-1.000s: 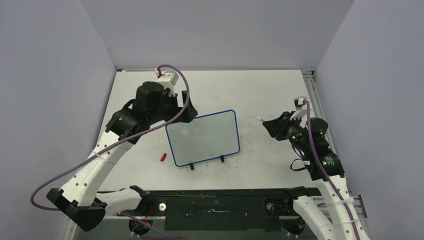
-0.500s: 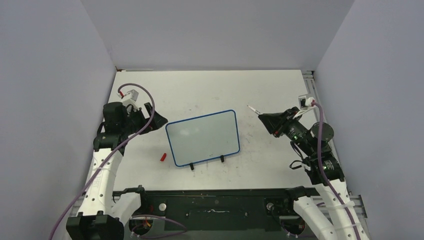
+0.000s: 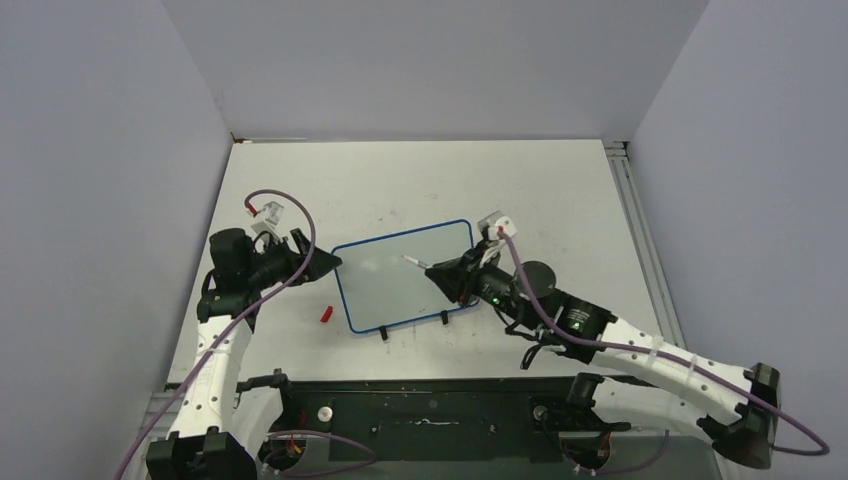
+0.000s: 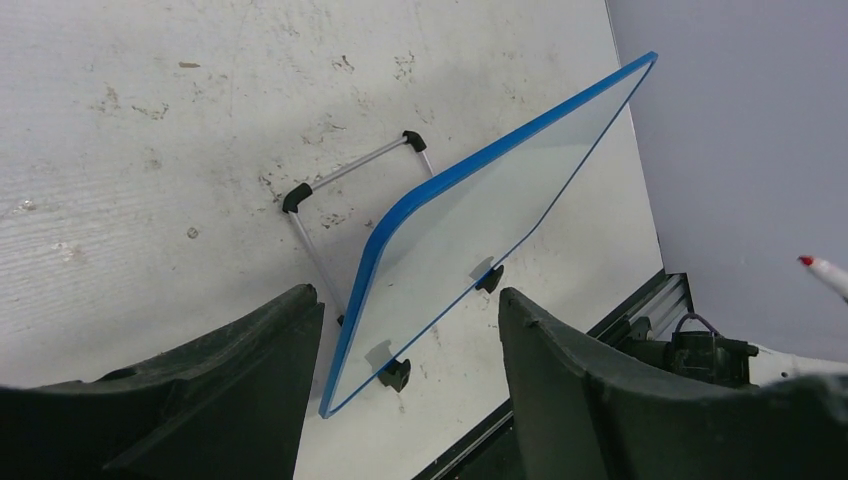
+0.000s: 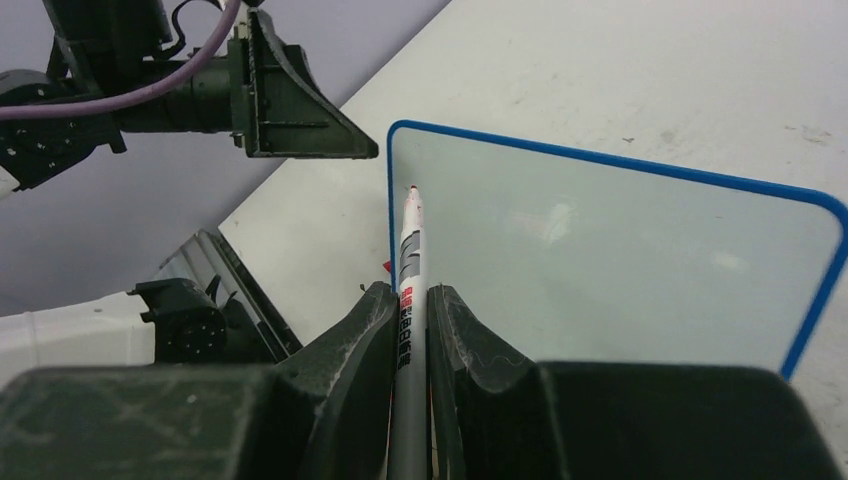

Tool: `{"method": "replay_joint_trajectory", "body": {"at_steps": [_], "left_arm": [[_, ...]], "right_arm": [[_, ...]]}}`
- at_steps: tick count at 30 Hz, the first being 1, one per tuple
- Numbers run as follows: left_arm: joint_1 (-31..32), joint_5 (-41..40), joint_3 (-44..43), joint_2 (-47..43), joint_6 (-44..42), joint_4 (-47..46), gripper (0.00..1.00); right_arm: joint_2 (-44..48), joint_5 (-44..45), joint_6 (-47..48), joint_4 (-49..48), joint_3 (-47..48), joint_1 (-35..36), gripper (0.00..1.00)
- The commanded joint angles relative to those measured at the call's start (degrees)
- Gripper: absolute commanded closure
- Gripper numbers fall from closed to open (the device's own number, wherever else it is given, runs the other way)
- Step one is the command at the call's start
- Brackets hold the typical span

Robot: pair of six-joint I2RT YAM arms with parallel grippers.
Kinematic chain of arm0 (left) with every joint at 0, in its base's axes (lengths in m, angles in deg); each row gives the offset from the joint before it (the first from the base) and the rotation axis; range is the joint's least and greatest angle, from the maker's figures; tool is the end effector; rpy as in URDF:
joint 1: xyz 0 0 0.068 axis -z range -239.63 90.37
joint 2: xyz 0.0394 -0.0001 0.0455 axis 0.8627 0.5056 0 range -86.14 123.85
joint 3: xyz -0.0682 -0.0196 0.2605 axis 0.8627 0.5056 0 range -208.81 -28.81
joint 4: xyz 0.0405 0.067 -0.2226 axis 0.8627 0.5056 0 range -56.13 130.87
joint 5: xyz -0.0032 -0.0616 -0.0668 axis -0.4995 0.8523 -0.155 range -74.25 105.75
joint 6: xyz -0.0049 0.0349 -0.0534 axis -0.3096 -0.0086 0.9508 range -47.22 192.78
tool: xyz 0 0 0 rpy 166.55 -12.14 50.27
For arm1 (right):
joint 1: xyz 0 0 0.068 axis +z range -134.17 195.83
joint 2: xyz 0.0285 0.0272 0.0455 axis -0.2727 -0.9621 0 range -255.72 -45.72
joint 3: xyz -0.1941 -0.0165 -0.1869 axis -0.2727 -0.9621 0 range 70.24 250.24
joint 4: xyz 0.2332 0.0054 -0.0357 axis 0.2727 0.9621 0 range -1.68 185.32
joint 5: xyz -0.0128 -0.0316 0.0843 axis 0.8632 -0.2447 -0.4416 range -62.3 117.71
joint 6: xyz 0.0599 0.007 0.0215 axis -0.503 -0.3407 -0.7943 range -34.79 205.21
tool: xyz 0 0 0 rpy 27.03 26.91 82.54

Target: Write a sentence on the whiteboard

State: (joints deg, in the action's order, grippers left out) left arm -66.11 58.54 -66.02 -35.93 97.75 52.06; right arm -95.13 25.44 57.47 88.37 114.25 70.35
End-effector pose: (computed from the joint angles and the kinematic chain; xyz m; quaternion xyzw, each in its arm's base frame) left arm 0.1755 -0.0139 0.2666 -0.0475 0.8293 -0.3871 0.4001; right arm 0.1118 0.1603 0.3393 -0.1843 0.7166 0.4534 0.4969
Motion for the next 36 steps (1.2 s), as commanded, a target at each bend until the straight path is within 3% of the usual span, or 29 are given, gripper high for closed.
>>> {"method": "replay_joint_trajectory", "body": {"at_steps": [1, 5, 15, 36], "left_arm": [[-0.3, 0.6, -1.1, -0.1, -1.7, -3.5, 0.39], [-0.2, -0.2, -1.1, 0.5, -1.9, -3.0, 0.48], [-0.2, -0.3, -1.6, 2.8, -2.1, -3.3, 0.63], [1.1, 1.6, -1.2, 5.7, -1.1, -5.2, 0.76]], "right_arm": [[-7.3, 16.8, 3.9, -11.8, 1.1, 10.9, 0.95], [-15.5, 20.3, 5.2, -16.3, 3.6, 15.9, 0.95], [-27.3, 20.6, 6.4, -22.2, 7.7, 16.5, 0.95], [-36.9, 21.8, 8.3, -26.9, 11.2, 16.7, 0.95]]}}
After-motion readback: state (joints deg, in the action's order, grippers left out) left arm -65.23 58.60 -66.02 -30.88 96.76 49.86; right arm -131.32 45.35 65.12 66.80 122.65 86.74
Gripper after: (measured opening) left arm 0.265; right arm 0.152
